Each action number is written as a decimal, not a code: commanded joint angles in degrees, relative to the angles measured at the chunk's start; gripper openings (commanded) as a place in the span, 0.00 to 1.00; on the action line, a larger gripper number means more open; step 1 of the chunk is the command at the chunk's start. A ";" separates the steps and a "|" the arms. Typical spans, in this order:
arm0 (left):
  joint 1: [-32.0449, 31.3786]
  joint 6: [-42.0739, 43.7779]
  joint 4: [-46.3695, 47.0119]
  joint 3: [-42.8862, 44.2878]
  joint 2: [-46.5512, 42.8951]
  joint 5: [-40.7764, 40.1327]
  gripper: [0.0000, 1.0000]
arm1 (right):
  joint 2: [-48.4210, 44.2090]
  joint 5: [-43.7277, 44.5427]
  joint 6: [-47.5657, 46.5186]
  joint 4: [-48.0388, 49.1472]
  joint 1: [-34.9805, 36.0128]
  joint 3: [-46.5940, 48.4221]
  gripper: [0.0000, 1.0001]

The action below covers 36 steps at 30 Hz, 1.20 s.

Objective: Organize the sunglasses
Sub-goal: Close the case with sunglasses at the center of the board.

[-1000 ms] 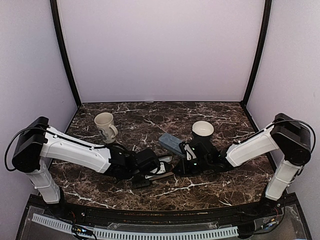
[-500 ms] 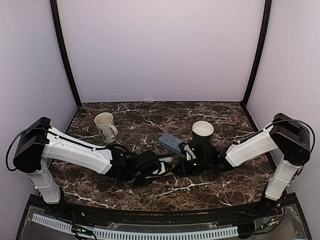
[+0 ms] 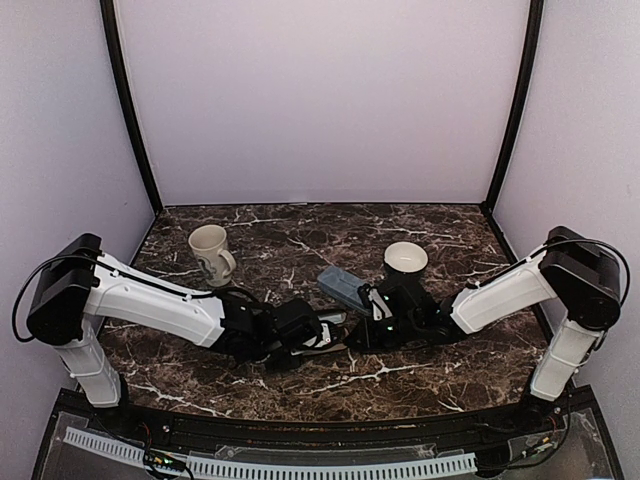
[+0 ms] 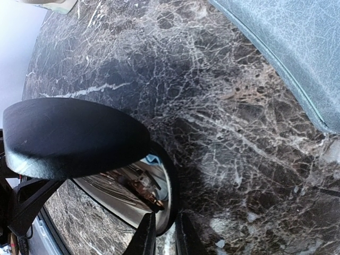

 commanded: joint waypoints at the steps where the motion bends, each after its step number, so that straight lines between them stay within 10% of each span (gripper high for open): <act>1: -0.18 -1.12 -0.99 0.03 -1.49 3.41 0.51 | 0.55 -0.51 0.35 1.69 -0.10 0.46 0.14; 36: 4.27 -2.30 5.18 1.93 -5.05 17.14 0.68 | -1.38 -1.04 -0.82 3.03 0.21 -0.36 0.17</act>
